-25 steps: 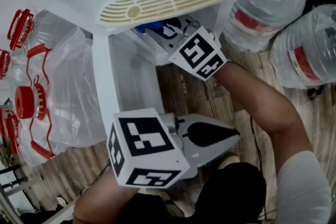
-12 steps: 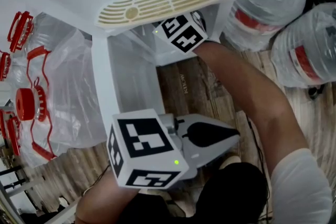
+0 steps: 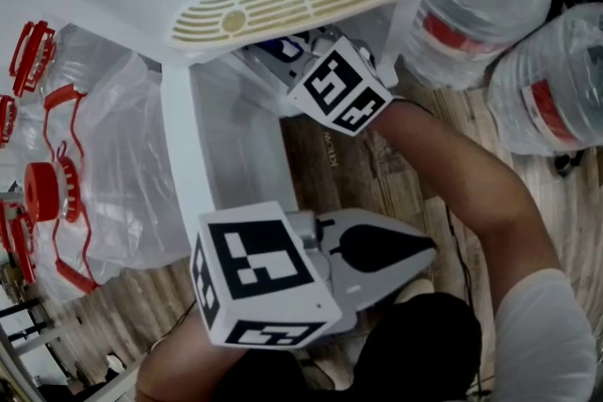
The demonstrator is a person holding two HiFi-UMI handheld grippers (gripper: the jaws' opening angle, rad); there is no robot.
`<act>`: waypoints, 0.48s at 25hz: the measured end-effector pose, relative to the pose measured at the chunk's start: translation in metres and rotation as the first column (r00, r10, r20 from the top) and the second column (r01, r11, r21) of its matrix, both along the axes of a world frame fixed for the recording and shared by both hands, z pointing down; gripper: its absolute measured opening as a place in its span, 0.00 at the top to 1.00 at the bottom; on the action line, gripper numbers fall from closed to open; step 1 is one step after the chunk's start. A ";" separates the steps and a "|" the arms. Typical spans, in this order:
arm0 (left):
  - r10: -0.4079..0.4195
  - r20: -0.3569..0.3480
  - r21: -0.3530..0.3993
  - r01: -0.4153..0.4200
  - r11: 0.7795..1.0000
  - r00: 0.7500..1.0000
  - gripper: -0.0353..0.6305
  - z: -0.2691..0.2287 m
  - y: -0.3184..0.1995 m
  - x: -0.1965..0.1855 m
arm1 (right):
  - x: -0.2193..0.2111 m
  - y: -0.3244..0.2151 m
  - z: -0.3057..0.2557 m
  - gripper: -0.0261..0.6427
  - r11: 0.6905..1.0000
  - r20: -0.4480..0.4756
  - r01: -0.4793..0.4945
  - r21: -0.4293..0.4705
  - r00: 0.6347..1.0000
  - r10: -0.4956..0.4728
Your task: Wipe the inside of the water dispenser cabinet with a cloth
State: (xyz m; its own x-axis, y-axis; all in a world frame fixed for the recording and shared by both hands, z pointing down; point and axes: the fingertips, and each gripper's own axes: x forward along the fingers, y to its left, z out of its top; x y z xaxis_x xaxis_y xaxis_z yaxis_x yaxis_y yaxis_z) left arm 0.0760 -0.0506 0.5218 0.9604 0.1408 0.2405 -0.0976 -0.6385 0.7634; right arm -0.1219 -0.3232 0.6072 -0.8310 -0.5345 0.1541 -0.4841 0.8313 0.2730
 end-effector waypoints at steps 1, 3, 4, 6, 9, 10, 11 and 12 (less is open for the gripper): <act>0.000 -0.002 -0.001 0.000 1.000 1.000 0.94 -0.001 0.000 0.000 | 0.001 0.009 -0.002 0.83 1.000 0.006 0.014 0.004 1.000 -0.014; 0.005 -0.004 0.000 -0.005 1.000 1.000 0.94 -0.001 0.001 0.001 | 0.004 0.024 -0.003 0.83 0.999 0.013 0.040 0.009 0.999 -0.041; 0.007 -0.006 0.002 -0.007 1.000 1.000 0.94 -0.002 0.001 0.001 | 0.006 0.030 -0.004 0.83 0.999 0.014 0.050 0.010 0.999 -0.051; 0.003 -0.008 0.005 -0.003 1.000 1.000 0.94 -0.003 0.000 0.001 | 0.008 0.039 -0.003 0.83 0.998 0.017 0.066 0.012 0.998 -0.067; -0.003 -0.003 -0.001 0.003 1.000 1.000 0.94 -0.001 0.000 0.000 | 0.012 0.047 -0.001 0.83 0.998 0.042 0.065 0.002 0.997 -0.065; -0.003 -0.001 -0.002 0.003 1.000 1.000 0.94 -0.001 0.000 0.000 | 0.016 0.045 0.000 0.83 0.999 0.052 0.050 -0.006 0.997 -0.049; -0.003 -0.001 -0.003 0.003 1.000 1.000 0.94 -0.001 0.000 0.000 | 0.021 0.041 0.001 0.83 0.999 0.056 0.029 -0.014 0.998 -0.028; -0.002 0.000 -0.003 0.002 1.000 1.000 0.94 -0.001 0.000 0.000 | 0.026 0.034 0.003 0.83 1.000 0.054 0.007 -0.022 0.999 -0.005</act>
